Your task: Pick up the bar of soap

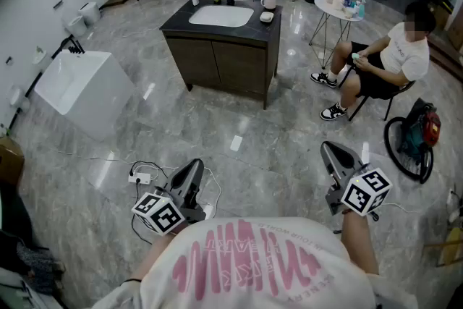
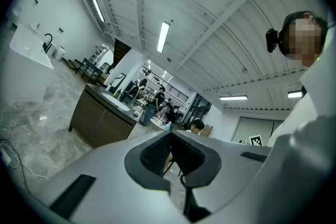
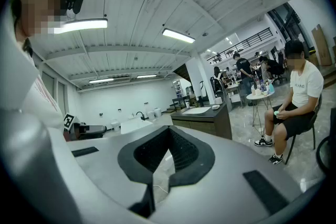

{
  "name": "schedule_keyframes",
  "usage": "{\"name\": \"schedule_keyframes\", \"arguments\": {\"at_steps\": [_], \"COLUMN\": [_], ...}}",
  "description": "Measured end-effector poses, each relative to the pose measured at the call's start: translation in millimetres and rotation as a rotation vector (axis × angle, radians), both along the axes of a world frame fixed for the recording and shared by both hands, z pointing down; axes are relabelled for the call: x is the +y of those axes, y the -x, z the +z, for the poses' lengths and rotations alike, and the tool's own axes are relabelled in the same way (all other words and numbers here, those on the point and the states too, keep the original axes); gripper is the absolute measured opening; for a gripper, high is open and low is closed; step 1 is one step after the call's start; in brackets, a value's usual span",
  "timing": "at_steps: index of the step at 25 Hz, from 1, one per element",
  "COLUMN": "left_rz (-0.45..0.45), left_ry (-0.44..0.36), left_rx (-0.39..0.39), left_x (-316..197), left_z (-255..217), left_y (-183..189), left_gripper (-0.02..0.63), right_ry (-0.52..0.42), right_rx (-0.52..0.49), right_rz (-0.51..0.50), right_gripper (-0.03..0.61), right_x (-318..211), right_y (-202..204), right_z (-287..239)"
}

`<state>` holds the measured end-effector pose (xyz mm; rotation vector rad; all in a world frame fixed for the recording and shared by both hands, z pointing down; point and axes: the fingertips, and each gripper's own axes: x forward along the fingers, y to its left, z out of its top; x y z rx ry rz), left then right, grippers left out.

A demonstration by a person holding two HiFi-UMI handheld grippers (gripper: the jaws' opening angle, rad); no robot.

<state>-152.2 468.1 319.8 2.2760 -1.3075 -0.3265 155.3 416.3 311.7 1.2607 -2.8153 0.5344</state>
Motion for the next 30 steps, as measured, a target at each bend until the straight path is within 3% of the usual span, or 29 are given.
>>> {"name": "schedule_keyframes", "arguments": {"at_steps": [9,15,21,23,26,30], "left_rz": [-0.007,-0.023,-0.180,-0.182,-0.119,-0.083], "left_ry": [-0.009,-0.049,-0.192,-0.130,-0.022,-0.035], "left_rx": [0.007,-0.007,0.030,0.053,-0.013,-0.018], "left_x": [-7,-15,6,6,-2,-30], "left_z": [-6,-10,-12,-3,13,13], "left_y": [-22,-40,-34,-33,-44,-56], "left_gripper": [0.010,0.009,0.009,0.009,0.009,0.009], "right_ry": [0.000,-0.031,0.004,0.012,0.021,0.023], "right_rx": [0.004,-0.050,-0.047,-0.052,-0.060,-0.043], "right_rz": [0.019,0.034,-0.020,-0.025,-0.010,0.019], "right_gripper": [0.011,0.011,0.011,0.011,0.011,0.011], "right_x": [-8,-18,-11,-16,-21,-31], "right_y": [-24,-51,-67,-71,-76,-84], "right_z": [-5,-5,27,33,36,43]}}
